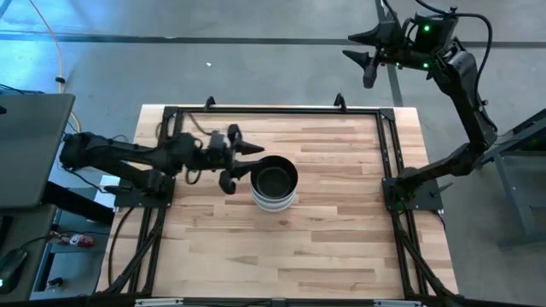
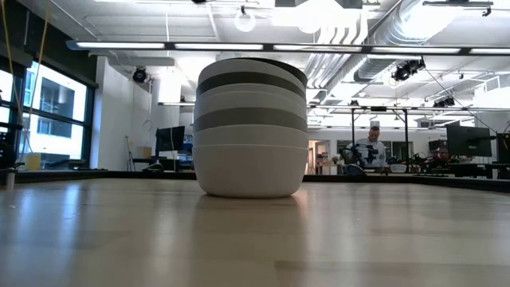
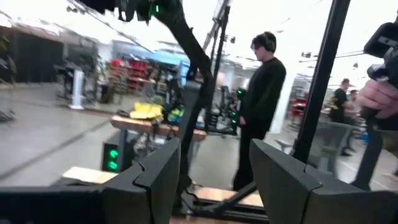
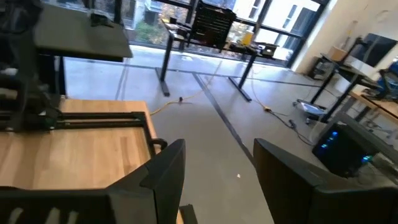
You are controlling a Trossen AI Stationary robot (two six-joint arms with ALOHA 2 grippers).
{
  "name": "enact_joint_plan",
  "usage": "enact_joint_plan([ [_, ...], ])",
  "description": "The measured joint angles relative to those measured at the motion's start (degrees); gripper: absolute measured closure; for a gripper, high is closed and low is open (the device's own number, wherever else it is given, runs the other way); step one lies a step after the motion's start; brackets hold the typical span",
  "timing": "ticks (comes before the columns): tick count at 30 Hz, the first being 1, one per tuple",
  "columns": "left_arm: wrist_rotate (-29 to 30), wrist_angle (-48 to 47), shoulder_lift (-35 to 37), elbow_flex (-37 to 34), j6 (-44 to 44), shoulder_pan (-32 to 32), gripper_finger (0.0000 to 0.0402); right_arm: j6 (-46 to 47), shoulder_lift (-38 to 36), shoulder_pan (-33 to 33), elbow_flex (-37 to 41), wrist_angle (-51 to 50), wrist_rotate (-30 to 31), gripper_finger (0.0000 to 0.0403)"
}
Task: Nest bowls inside each other
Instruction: Return to Home Position
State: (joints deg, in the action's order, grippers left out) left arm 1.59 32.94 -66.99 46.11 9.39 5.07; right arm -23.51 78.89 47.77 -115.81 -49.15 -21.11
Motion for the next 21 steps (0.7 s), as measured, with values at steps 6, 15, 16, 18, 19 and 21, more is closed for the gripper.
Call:
enact_joint_plan([
  [6,9.74,-7.83,7.18,0.02,-4.17,-4.63,0.0220,0.00,0.00,-0.02,0.00,-0.52,-2.53,0.0220],
  [15,21.17,-22.03,18.74,0.00,-10.56,-8.99,0.0220,0.03,-0.47,0.00,0.01,-4.60,-7.08,0.0220],
  [16,21.98,-23.79,20.19,0.00,-11.07,-8.99,0.0220,0.03,-0.57,0.00,0.01,-4.89,-8.42,0.0220],
  [18,22.91,-26.67,23.16,0.00,-11.58,-8.99,0.0220,0.05,-0.95,-0.01,0.02,-5.10,-11.06,0.0220],
  [19,23.17,-28.05,24.53,0.00,-11.93,-8.99,0.0220,0.07,-1.17,-0.02,0.02,-5.14,-12.40,0.0220],
  [21,23.34,-30.77,27.40,0.00,-12.63,-8.99,0.0220,0.06,-1.77,0.00,0.01,-5.11,-15.13,0.0220],
])
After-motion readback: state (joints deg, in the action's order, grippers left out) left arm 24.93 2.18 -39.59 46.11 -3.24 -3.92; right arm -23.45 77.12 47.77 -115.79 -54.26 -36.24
